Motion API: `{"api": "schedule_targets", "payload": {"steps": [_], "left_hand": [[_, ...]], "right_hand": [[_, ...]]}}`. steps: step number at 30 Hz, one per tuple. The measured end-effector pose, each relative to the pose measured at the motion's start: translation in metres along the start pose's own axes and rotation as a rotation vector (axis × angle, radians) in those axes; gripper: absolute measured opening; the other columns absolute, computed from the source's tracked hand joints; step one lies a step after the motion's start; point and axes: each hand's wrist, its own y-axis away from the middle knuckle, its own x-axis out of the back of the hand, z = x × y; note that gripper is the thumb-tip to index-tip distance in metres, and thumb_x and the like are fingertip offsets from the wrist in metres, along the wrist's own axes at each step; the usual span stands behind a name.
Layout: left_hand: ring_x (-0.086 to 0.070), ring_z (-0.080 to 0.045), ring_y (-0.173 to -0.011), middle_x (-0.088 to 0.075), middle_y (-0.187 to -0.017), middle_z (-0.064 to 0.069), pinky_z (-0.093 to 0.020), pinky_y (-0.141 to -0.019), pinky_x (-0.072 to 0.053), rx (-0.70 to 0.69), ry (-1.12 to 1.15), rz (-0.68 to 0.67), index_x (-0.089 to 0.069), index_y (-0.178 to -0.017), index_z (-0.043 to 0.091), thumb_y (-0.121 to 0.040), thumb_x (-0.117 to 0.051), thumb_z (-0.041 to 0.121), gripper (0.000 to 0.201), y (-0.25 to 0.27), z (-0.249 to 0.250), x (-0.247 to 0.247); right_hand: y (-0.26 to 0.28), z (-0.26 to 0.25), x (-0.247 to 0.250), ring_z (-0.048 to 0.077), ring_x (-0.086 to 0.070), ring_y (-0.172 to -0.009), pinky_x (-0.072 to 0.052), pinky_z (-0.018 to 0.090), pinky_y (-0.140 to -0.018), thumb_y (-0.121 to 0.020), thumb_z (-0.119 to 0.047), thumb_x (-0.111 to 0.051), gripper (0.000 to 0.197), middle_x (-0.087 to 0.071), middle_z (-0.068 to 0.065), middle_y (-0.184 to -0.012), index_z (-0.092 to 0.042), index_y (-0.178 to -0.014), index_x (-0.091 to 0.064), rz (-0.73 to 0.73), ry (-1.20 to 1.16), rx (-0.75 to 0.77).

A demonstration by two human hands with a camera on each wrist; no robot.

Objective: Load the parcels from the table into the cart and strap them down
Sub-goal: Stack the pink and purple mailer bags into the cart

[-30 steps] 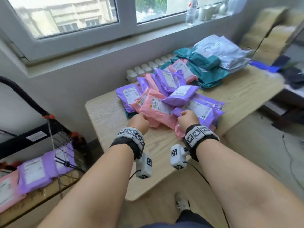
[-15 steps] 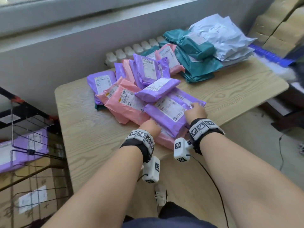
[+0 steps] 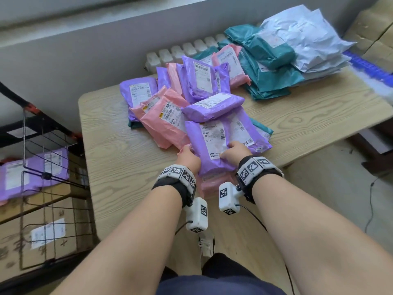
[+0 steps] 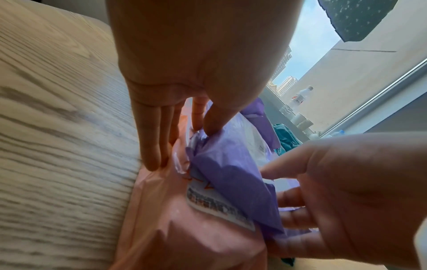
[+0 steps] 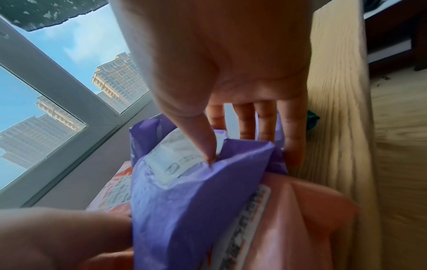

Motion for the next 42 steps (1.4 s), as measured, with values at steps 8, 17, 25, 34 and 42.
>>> {"api": "schedule_targets", "payload": {"steps": [8,17,25,34,42], "left_hand": [[-0.056,-0.034,-0.113,-0.055,-0.123,-0.010,-0.047,-0.095,-0.049,-0.017,0.012,-0.037,-0.046,-0.121,0.029,-0.084,-0.040,0.015,0.040,0.003,-0.049,0.044],[-0.060,-0.032,-0.103,-0.063,-0.114,-0.011,-0.040,-0.093,-0.047,0.023,0.032,0.099,-0.057,-0.111,0.012,-0.086,-0.037,0.030,0.036,0.013,-0.116,0.130],[-0.061,-0.022,-0.092,-0.066,-0.096,-0.004,-0.030,-0.080,-0.044,-0.071,-0.031,0.061,-0.059,-0.080,0.020,-0.089,-0.059,0.027,0.011,0.034,-0.150,0.189],[-0.060,-0.021,-0.077,-0.063,-0.081,0.002,-0.028,-0.072,-0.046,-0.111,0.018,0.043,-0.066,-0.079,0.019,-0.091,-0.055,0.025,0.017,0.046,-0.161,0.214],[-0.067,-0.035,-0.090,-0.070,-0.087,-0.017,-0.048,-0.087,-0.055,0.000,0.241,0.158,-0.063,-0.068,0.015,-0.088,-0.058,0.026,0.024,0.052,-0.187,0.261]], "right_hand": [[0.032,-0.028,-0.046,0.022,-0.051,-0.088,-0.049,0.034,-0.084,-0.085,-0.013,-0.063,0.021,-0.054,0.007,-0.087,-0.017,-0.070,-0.050,-0.091,0.040,0.075],[0.076,-0.081,-0.131,0.031,-0.067,-0.098,-0.056,0.045,-0.082,-0.083,-0.014,-0.067,0.014,-0.067,0.012,-0.103,-0.015,-0.095,-0.059,-0.163,-0.136,0.093],[0.098,-0.112,-0.167,0.031,-0.066,-0.093,-0.052,0.034,-0.083,-0.082,-0.009,-0.064,0.011,-0.071,0.012,-0.098,-0.017,-0.076,-0.063,0.095,-0.036,0.097],[0.139,-0.147,-0.165,0.017,-0.055,-0.084,-0.040,0.023,-0.075,-0.082,-0.006,-0.062,0.017,-0.061,0.000,-0.084,-0.014,-0.094,-0.072,0.241,-0.215,0.273],[0.149,-0.213,-0.206,0.025,-0.059,-0.073,-0.053,0.043,-0.077,-0.070,-0.006,-0.061,0.014,-0.063,0.006,-0.071,-0.018,-0.062,-0.064,0.062,-0.306,0.389]]}}
